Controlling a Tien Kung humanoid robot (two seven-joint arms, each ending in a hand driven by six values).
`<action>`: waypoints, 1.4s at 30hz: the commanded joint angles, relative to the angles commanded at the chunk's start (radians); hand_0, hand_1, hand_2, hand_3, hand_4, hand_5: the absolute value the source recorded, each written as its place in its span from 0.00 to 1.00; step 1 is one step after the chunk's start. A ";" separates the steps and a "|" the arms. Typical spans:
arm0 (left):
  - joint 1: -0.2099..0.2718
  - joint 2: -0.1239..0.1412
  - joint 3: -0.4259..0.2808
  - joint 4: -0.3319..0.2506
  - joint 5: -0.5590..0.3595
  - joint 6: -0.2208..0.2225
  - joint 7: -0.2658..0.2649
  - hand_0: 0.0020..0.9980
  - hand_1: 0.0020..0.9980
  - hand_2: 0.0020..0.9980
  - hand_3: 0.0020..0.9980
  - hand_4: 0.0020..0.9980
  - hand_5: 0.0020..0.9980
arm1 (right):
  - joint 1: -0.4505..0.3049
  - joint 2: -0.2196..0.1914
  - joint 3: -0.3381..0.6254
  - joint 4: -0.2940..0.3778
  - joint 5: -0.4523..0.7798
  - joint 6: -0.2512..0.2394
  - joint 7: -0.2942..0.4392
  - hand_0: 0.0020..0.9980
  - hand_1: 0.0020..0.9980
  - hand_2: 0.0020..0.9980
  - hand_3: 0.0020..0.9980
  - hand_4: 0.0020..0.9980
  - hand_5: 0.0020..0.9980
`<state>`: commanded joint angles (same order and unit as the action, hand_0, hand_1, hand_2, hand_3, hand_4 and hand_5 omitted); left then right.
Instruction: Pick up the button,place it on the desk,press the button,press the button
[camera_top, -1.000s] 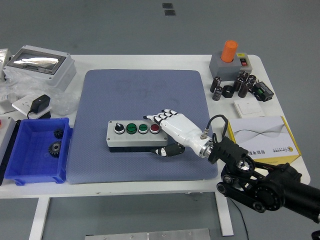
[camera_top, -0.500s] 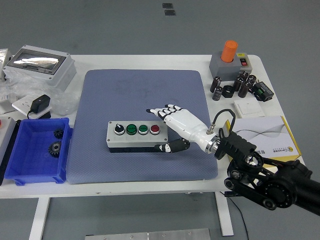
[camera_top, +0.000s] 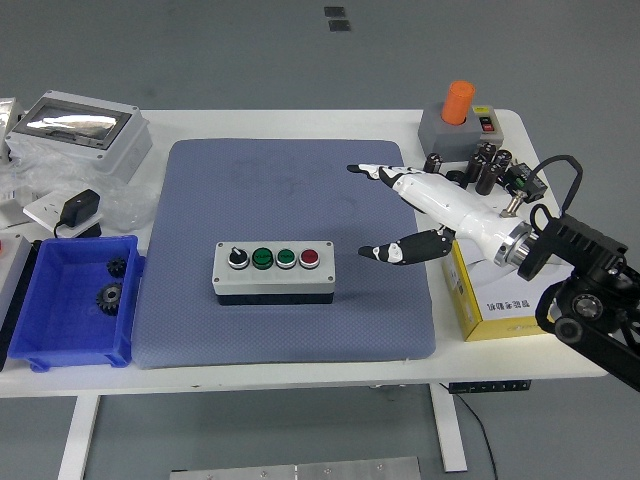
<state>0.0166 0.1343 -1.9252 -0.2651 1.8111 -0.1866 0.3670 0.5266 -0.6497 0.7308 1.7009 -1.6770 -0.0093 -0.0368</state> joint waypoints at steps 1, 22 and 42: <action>-0.001 0.000 -0.002 0.000 0.001 -0.001 -0.002 0.80 0.78 0.75 0.88 0.95 0.82 | 0.020 0.009 -0.022 0.001 -0.024 0.013 -0.026 0.81 0.77 0.81 0.96 0.75 0.49; -0.005 0.001 -0.004 0.000 0.001 -0.008 -0.006 0.80 0.78 0.75 0.88 0.96 0.84 | 0.136 0.136 -0.251 -0.124 -0.194 0.082 -0.228 0.12 0.14 0.21 0.78 0.17 0.26; -0.007 -0.001 -0.005 0.000 0.002 -0.009 -0.007 0.80 0.78 0.74 0.88 0.97 0.87 | 0.167 0.244 -0.318 -0.194 -0.157 -0.009 -0.159 0.07 0.11 0.16 0.75 0.17 0.17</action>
<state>0.0100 0.1329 -1.9304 -0.2655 1.8132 -0.1957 0.3605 0.6934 -0.4059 0.4125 1.5072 -1.8336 -0.0181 -0.1962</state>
